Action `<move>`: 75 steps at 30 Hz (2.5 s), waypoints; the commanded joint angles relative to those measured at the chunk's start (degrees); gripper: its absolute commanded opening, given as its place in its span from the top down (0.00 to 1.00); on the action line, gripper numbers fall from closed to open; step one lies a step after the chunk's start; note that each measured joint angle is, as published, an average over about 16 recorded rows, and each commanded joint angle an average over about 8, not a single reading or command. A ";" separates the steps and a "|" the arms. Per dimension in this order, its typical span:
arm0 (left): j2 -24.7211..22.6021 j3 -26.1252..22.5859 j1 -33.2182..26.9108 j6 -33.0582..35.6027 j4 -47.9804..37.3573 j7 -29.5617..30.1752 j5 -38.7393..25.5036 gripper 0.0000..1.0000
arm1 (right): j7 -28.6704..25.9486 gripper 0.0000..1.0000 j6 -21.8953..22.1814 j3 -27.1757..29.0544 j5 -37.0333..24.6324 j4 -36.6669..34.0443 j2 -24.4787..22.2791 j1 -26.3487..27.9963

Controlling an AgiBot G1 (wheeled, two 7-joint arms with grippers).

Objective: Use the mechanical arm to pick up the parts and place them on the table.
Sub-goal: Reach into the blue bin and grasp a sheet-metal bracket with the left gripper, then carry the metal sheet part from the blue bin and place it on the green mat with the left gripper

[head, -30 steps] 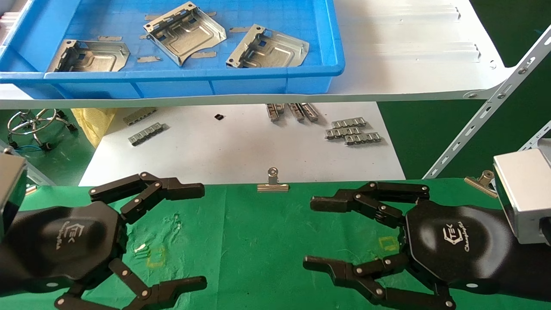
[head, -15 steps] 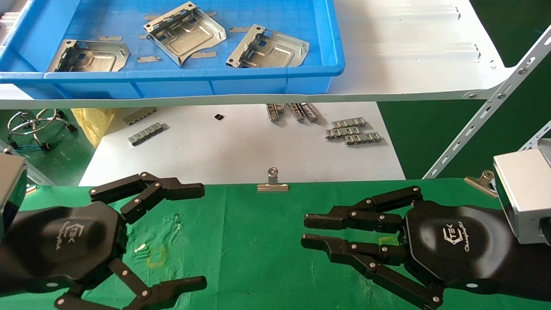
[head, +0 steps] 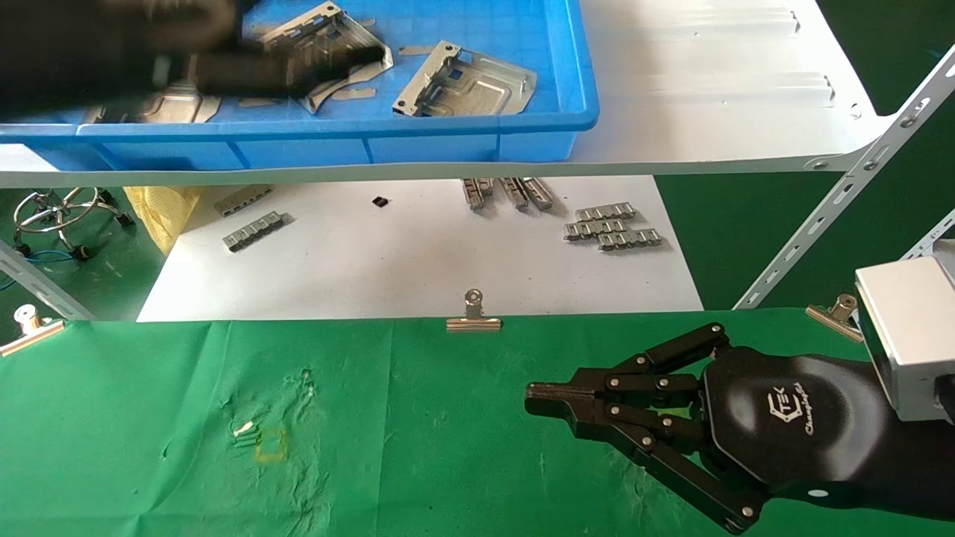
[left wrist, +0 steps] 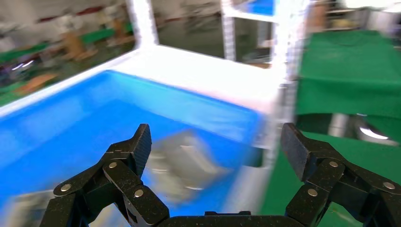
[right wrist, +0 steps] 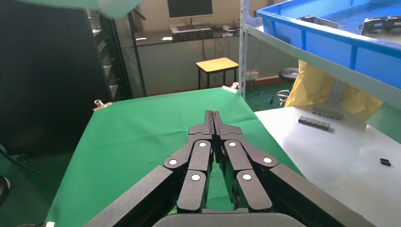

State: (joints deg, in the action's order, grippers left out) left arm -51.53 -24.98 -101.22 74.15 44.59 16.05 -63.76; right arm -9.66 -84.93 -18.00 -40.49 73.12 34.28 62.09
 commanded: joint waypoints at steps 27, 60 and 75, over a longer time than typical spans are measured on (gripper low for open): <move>-17.86 -13.73 -23.67 -17.01 -42.24 -0.55 -25.26 1.00 | 0.03 1.00 0.02 -0.05 0.04 0.00 -0.02 0.01; -18.52 -13.44 -23.77 -18.74 -43.97 -2.96 -24.89 1.00 | 0.06 0.00 0.05 -0.12 0.08 0.00 -0.05 0.03; -11.62 -7.97 -25.42 4.43 -39.17 -12.74 -16.42 1.00 | 0.07 0.00 0.06 -0.15 0.10 0.00 -0.06 0.04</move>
State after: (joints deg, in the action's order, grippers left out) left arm -63.31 -33.25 -126.52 78.34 5.40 3.24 -80.51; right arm -9.59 -84.87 -18.14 -40.39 73.12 34.22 62.12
